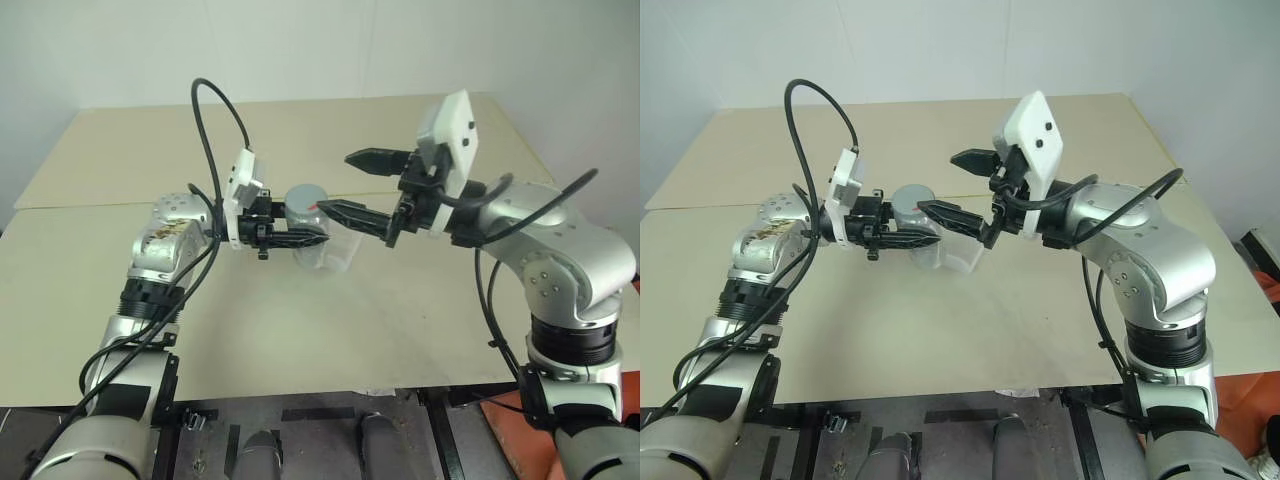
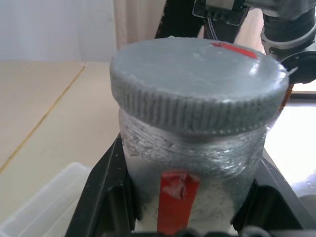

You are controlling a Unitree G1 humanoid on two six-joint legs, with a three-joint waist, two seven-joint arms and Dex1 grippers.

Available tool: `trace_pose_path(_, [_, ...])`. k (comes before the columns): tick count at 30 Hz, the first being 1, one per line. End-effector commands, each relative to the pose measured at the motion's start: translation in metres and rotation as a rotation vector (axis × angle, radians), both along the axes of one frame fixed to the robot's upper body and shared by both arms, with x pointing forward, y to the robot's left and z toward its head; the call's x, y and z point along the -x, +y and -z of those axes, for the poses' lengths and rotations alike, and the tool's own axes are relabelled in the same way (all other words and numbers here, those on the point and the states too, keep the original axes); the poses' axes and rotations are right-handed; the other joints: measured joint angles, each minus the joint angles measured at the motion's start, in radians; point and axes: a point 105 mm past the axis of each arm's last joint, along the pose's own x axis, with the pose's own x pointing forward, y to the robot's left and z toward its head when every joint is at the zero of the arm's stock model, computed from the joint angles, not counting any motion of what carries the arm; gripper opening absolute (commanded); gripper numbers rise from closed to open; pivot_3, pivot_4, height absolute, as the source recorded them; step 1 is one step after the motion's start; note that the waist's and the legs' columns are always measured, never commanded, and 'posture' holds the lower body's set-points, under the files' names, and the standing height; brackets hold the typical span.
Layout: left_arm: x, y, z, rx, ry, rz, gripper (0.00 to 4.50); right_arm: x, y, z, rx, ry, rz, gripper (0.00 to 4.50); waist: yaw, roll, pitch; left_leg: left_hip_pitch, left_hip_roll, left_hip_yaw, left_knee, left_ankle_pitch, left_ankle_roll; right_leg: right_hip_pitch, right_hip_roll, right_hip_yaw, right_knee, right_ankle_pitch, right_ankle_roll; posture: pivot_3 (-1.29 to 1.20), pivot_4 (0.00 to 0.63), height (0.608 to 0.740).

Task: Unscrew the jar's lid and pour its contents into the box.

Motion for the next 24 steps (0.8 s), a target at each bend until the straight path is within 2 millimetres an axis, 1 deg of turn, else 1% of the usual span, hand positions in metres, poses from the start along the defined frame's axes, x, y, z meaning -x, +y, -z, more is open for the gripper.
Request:
trace_pose_path(1, [0.004,-0.005,-0.016,0.006,-0.071,0.036,1.94,0.000,0.012,-0.009,-0.006,-0.040,-0.018,4.45,0.001,0.000,0.000,0.000,0.000,0.000,0.000,0.000,0.000,0.000,0.000,0.000,0.000,0.000,0.000,0.00,0.150,0.740])
trace_pose_path(7, [0.007,-0.006,-0.020,0.015,-0.085,0.046,1.94,-0.007,0.030,-0.005,-0.004,-0.025,-0.046,4.45,0.001,0.000,0.000,0.000,0.000,0.000,0.000,0.000,0.000,0.000,0.000,0.000,0.000,0.000,0.000,0.00,0.150,0.740])
trace_pose_path(12, [0.008,-0.003,-0.022,0.015,-0.094,0.043,1.94,-0.014,0.034,-0.003,-0.010,-0.017,-0.043,4.45,0.001,0.000,0.000,0.000,0.000,0.000,0.000,0.000,0.000,0.000,0.000,0.000,0.000,0.000,0.000,0.00,0.150,0.740])
trace_pose_path(19, [0.009,0.007,-0.022,0.000,-0.096,0.026,1.94,-0.022,0.024,-0.003,-0.008,-0.030,-0.005,4.45,0.001,0.000,0.000,0.000,0.000,0.000,0.000,0.000,0.000,0.000,0.000,0.000,0.000,0.000,0.000,0.00,0.150,0.740])
trace_pose_path(24, [0.008,0.012,-0.023,-0.007,-0.093,0.016,1.94,-0.029,0.005,-0.004,-0.009,-0.030,0.053,4.45,0.001,0.000,0.000,0.000,0.000,0.000,0.000,0.000,0.000,0.000,0.000,0.000,0.000,0.000,0.000,0.00,0.150,0.740])
